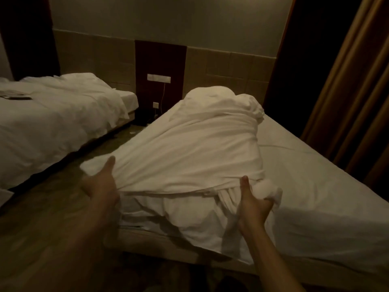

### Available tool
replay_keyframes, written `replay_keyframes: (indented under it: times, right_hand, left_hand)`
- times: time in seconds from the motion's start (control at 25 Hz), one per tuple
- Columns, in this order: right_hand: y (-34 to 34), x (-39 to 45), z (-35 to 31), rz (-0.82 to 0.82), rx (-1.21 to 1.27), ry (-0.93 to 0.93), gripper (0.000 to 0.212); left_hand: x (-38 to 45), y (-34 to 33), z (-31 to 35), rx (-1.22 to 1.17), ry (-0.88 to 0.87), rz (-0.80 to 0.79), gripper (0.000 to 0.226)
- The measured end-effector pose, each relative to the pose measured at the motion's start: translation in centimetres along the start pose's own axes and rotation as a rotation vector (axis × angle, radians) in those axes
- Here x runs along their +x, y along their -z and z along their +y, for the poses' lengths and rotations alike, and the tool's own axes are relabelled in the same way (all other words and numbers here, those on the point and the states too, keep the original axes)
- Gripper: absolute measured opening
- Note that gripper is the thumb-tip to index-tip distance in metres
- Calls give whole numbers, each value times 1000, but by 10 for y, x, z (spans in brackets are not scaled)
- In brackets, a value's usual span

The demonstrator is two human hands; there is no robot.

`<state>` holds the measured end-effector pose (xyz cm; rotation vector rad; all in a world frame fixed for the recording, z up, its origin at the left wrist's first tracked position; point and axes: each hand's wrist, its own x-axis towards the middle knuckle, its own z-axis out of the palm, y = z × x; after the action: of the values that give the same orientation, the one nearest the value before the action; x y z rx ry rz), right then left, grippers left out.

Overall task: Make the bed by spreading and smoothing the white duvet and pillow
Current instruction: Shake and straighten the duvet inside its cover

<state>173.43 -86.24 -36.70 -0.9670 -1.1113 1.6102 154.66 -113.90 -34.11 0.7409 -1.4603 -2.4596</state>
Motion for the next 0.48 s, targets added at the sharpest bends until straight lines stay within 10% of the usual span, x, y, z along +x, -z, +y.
replay_keyframes:
  times: [0.2,0.48]
  right_hand:
    - [22,31,1,-4,22,0,122]
    - [76,68,-33,113,-182,326,44]
  left_hand:
    - [-24,-17,-22,341,-251,7,126]
    - [-95,-77,-3,547,-927,-204,91]
